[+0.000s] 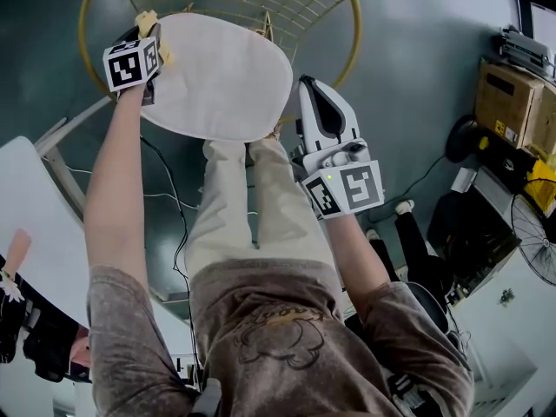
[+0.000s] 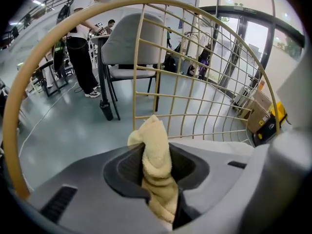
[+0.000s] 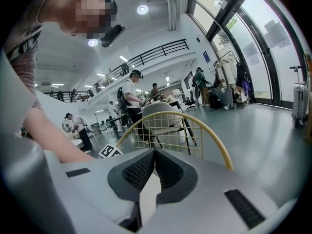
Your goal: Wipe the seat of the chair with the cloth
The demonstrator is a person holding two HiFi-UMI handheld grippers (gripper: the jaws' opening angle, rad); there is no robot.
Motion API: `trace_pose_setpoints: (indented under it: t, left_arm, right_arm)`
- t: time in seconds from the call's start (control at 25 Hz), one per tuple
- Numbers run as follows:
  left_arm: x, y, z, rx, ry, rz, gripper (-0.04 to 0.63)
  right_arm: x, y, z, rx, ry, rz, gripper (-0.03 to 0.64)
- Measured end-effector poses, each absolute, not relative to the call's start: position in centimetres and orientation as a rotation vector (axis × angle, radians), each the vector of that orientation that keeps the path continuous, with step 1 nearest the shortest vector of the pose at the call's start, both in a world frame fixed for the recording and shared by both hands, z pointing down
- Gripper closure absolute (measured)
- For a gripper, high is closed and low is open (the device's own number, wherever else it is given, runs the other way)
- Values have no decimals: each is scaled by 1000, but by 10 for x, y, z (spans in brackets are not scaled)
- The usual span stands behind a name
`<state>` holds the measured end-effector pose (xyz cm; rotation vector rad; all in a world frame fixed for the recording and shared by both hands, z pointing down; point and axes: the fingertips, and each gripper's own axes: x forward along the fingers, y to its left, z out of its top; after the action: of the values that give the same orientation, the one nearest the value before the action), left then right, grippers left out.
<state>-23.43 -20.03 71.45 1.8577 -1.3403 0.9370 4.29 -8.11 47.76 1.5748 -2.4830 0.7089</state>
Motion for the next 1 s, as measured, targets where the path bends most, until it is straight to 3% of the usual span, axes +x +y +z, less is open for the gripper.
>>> trace_pose_setpoints:
  t: [1.0]
  left_arm:
    - [-65, -152, 739, 2022, -949, 971, 474]
  right_arm:
    - [71, -76, 482, 1624, -2445, 742, 589]
